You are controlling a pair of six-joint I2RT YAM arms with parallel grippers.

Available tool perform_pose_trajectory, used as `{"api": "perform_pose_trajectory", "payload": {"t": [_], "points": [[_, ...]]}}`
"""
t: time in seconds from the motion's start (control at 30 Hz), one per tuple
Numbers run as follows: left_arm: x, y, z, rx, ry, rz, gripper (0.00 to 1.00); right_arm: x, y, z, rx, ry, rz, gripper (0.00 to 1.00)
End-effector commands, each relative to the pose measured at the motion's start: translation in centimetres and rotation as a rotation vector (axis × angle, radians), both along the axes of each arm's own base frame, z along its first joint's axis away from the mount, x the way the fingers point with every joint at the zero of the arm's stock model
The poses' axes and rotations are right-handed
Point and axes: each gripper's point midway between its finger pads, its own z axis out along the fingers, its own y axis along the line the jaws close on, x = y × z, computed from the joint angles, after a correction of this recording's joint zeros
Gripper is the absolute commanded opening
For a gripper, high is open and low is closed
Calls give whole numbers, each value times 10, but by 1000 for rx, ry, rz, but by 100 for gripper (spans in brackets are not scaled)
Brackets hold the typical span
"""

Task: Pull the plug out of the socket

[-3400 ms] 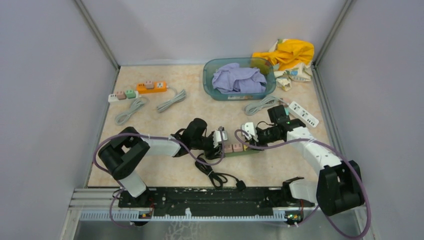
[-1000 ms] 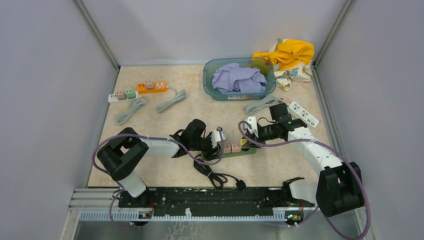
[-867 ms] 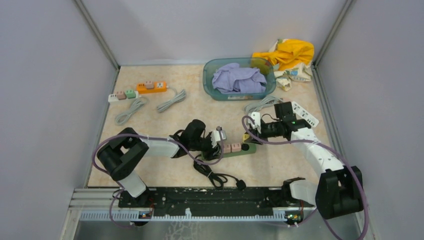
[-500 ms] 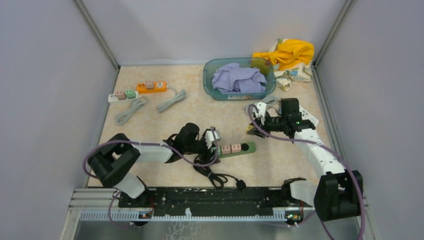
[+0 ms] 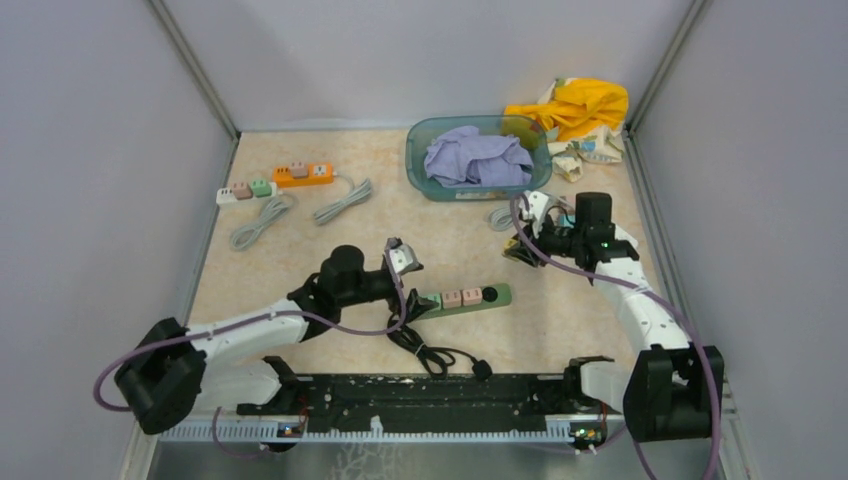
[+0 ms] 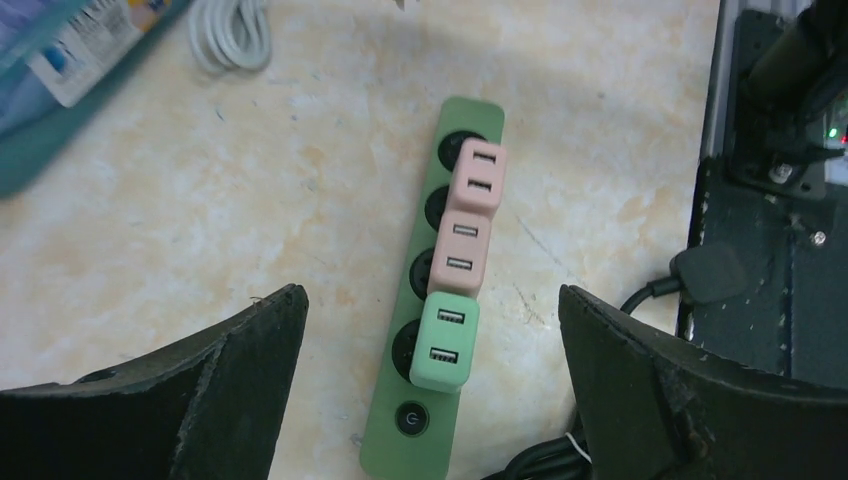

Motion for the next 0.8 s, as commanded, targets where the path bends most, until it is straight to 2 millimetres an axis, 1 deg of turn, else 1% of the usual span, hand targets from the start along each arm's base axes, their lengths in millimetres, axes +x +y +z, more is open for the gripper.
{"api": "perform_pose_trajectory", "payload": {"t": [0.0, 0.1, 0.17, 0.27, 0.37, 0.47, 0.53, 0.6, 0.7, 0.77], "points": [[10, 13, 47, -71, -10, 106, 100, 18, -4, 35, 58, -77, -56, 0], [19, 24, 83, -98, 9, 202, 100, 23, -8, 37, 89, -50, -99, 0], [21, 29, 108, -104, 14, 222, 100, 26, -10, 39, 109, -33, -124, 0], [22, 37, 129, -79, 14, 249, 100, 33, -14, 39, 130, -10, -173, 0], [28, 53, 126, 27, -6, 298, 100, 46, -26, 39, 140, 3, -287, 0], [42, 75, 100, 145, -49, 390, 100, 65, -46, 40, 149, -8, -451, 0], [48, 87, 85, 192, -72, 443, 100, 75, -61, 36, 142, -22, -556, 0], [50, 95, 74, 238, -82, 462, 100, 87, -78, 32, 122, -44, -669, 3], [52, 108, 69, 282, -98, 500, 100, 100, -97, 23, 86, -41, -782, 6], [53, 114, 66, 300, -127, 515, 100, 110, -105, 15, 57, -15, -823, 6]]}}
